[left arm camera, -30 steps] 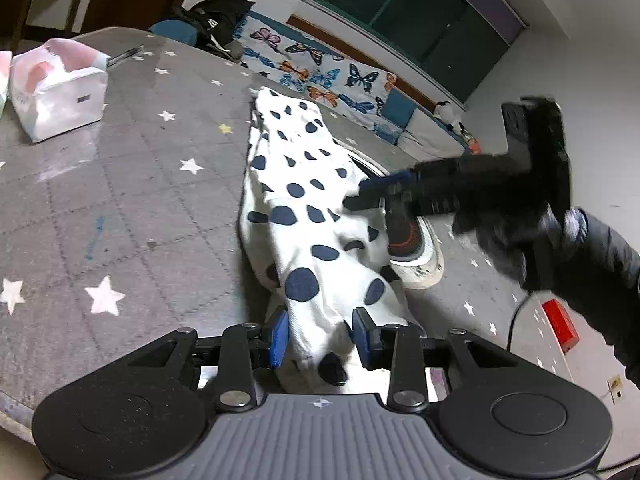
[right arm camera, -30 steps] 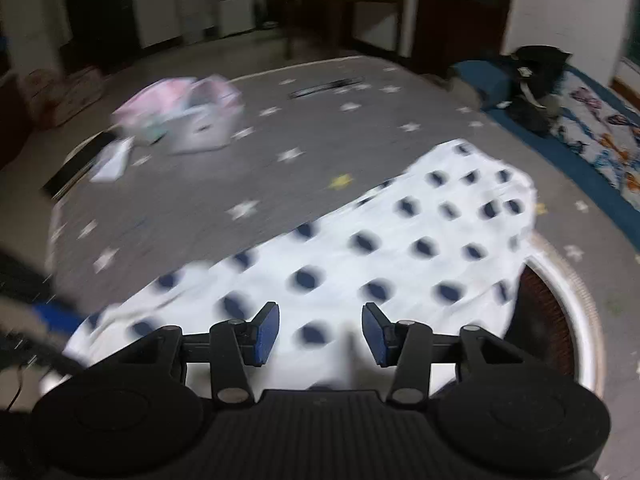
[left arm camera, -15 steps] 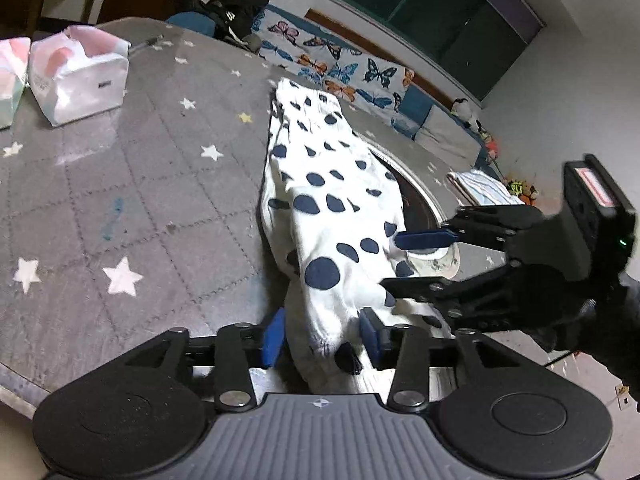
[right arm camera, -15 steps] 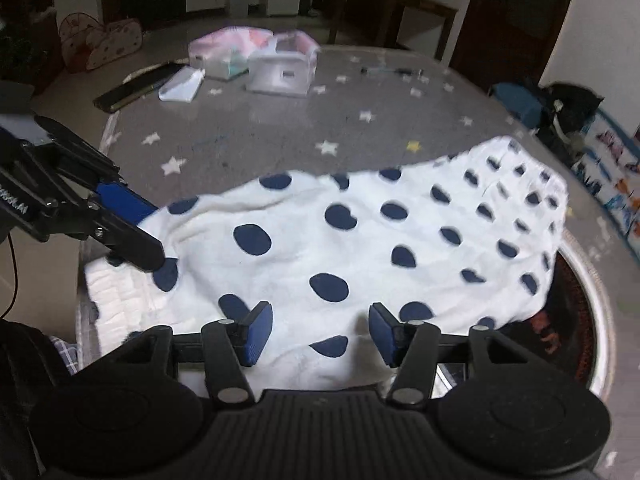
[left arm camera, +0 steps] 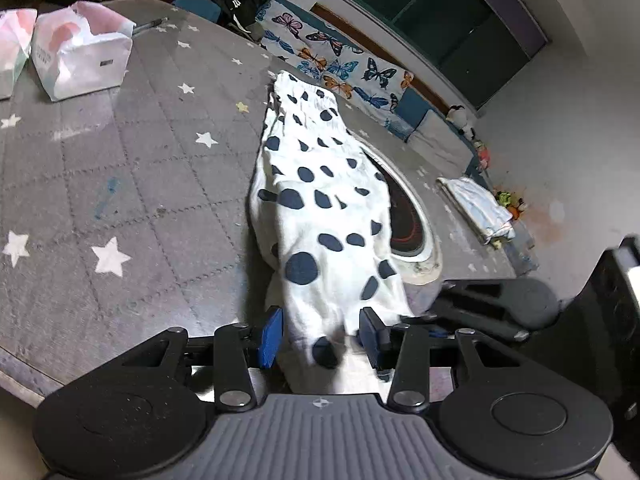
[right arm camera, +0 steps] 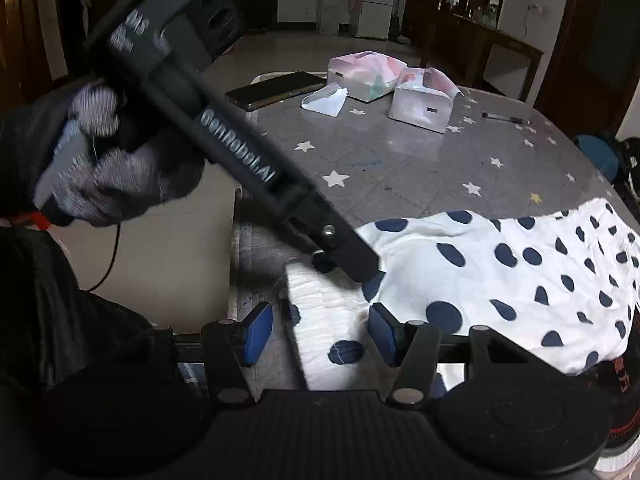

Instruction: Fold clothes

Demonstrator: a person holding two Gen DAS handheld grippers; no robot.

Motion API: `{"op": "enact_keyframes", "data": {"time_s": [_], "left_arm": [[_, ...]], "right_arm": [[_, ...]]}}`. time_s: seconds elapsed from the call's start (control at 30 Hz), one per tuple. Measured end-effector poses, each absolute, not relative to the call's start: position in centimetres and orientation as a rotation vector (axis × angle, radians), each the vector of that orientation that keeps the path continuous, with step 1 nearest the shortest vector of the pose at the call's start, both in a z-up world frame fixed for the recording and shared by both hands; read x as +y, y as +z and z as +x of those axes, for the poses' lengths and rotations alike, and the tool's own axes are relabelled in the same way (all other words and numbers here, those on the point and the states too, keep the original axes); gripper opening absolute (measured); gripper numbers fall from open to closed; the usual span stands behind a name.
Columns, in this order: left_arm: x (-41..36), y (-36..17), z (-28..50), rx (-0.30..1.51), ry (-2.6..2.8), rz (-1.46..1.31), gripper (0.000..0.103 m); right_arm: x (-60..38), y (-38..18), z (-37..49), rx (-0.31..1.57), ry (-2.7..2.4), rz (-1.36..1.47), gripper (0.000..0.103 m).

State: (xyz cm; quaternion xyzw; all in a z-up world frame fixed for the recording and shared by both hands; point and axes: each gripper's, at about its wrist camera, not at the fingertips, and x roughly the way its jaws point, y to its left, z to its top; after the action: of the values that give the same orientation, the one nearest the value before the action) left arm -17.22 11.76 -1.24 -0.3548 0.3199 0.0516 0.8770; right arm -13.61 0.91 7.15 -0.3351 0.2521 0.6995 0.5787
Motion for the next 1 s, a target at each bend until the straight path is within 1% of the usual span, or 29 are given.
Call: {"op": "enact_keyframes", "data": {"time_s": [0.07, 0.13, 0.2, 0.27, 0.33, 0.4, 0.53, 0.6, 0.73, 0.8, 0.9, 1.0], "left_arm": [[11.8, -1.1, -17.2, 0.662, 0.093, -0.766, 0.041], [11.9, -0.9, -17.1, 0.657, 0.078, -0.794, 0.041], [12.2, -0.8, -17.0, 0.651, 0.068, -0.823, 0.041], [12.5, -0.7, -16.8, 0.645, 0.061, -0.850, 0.041], [12.7, -0.7, -16.8, 0.637, 0.069, -0.850, 0.041], [12.8, -0.7, -16.9, 0.628, 0.070, -0.845, 0.041], [12.8, -0.8, -17.4, 0.615, 0.063, -0.823, 0.044], [12.7, -1.1, -17.8, 0.616, 0.069, -0.811, 0.046], [12.6, -1.7, -18.5, 0.630, 0.068, -0.805, 0.046], [12.6, -2.1, -18.8, 0.629, 0.078, -0.813, 0.044], [12.9, -2.1, -19.3, 0.606, 0.082, -0.839, 0.044], [12.9, -2.4, -19.0, 0.621, 0.060, -0.861, 0.046]], "right_arm": [[0.9, 7.1, -13.8, 0.588, 1.633, -0.774, 0.051], [0.8, 7.0, -14.1, 0.585, 1.630, -0.764, 0.047], [0.8, 6.9, -14.3, 0.583, 1.626, -0.754, 0.039], [0.7, 6.8, -14.5, 0.581, 1.623, -0.744, 0.034], [0.6, 6.8, -14.7, 0.581, 1.620, -0.731, 0.032], [0.2, 7.3, -14.0, 0.601, 1.614, -0.693, 0.027], [-0.8, 8.1, -12.8, 0.633, 1.593, -0.623, 0.023], [-1.3, 8.5, -12.3, 0.635, 1.576, -0.598, 0.010], [-1.7, 8.9, -11.8, 0.629, 1.556, -0.588, 0.010], [-1.7, 8.9, -12.0, 0.626, 1.555, -0.598, 0.010], [-1.4, 8.5, -12.5, 0.624, 1.563, -0.614, 0.010], [-1.1, 8.1, -13.0, 0.624, 1.574, -0.627, 0.011]]}}
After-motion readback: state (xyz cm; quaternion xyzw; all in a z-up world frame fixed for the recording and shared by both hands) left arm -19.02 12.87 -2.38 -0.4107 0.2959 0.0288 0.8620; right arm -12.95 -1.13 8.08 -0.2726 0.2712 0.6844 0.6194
